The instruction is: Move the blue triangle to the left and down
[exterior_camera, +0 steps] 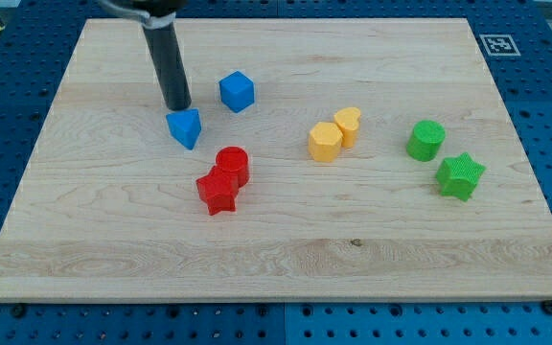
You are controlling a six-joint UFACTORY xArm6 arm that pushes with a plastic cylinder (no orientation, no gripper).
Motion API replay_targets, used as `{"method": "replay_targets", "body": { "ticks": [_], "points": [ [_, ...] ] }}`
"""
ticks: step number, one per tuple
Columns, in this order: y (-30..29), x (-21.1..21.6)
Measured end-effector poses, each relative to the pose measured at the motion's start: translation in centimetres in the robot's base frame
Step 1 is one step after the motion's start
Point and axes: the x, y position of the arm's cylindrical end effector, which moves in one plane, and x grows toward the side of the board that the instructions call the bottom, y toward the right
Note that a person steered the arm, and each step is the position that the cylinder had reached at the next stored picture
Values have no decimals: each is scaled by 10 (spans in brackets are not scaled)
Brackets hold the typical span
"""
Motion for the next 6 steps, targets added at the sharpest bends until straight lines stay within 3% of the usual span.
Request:
{"method": "replay_targets", "body": {
  "ticks": [1, 2, 3, 4, 5, 6],
  "points": [
    [7, -19],
    [42, -4],
    [57, 38],
    [32, 79],
    [-19, 93],
    [-5, 79]
  ]
}}
